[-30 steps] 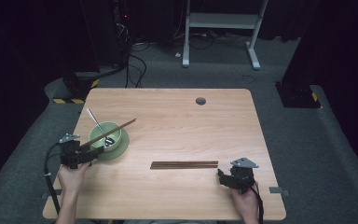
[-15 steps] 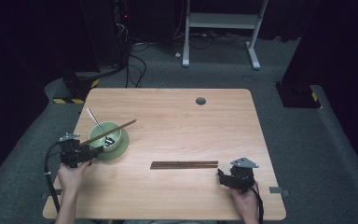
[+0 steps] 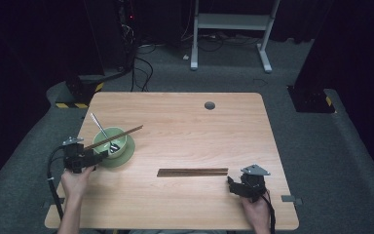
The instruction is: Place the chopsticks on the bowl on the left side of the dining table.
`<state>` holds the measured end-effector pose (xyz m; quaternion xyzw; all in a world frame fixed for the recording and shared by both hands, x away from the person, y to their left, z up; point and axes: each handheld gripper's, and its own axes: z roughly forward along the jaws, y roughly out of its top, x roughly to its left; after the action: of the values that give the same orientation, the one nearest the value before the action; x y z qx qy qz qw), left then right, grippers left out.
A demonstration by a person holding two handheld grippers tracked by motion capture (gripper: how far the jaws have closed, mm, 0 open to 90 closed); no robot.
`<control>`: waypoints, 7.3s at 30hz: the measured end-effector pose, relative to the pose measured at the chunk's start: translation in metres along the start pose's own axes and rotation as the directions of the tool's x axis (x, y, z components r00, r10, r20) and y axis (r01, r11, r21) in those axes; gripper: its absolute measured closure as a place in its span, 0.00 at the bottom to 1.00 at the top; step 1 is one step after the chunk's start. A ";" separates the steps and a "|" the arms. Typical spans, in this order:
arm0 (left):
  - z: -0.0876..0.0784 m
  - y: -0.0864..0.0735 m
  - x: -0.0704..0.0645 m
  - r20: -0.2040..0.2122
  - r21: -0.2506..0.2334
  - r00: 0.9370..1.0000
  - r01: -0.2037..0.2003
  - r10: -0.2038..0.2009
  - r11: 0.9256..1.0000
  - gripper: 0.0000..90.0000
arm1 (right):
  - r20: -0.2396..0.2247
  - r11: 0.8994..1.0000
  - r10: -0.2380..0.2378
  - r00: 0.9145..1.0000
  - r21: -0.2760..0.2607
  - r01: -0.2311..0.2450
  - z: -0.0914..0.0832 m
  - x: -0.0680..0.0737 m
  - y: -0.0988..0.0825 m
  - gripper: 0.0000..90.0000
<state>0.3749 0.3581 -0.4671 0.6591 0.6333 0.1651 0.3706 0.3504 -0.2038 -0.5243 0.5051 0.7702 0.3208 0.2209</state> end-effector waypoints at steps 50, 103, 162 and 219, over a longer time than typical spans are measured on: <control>0.011 0.027 0.021 -0.076 0.007 0.996 0.040 -0.039 0.999 0.32 | 0.000 1.000 0.000 1.000 0.000 0.000 0.000 0.000 0.000 0.25; 0.032 0.046 0.025 -0.073 0.005 0.994 0.078 -0.078 0.997 0.32 | 0.001 1.000 0.000 1.000 0.000 0.000 0.000 0.000 0.000 0.25; -0.010 0.048 -0.056 0.098 -0.186 0.990 -0.081 0.101 0.979 0.29 | 0.000 1.000 0.000 1.000 0.000 0.000 0.000 0.000 0.000 0.25; 0.019 0.025 -0.132 0.181 -0.174 0.949 -0.227 0.258 0.958 0.31 | 0.000 1.000 0.000 1.000 0.000 0.000 0.000 0.000 0.000 0.25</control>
<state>0.3868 0.2281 -0.4289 0.7155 0.4921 0.1889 0.4585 0.3502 -0.2038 -0.5243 0.5050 0.7703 0.3207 0.2209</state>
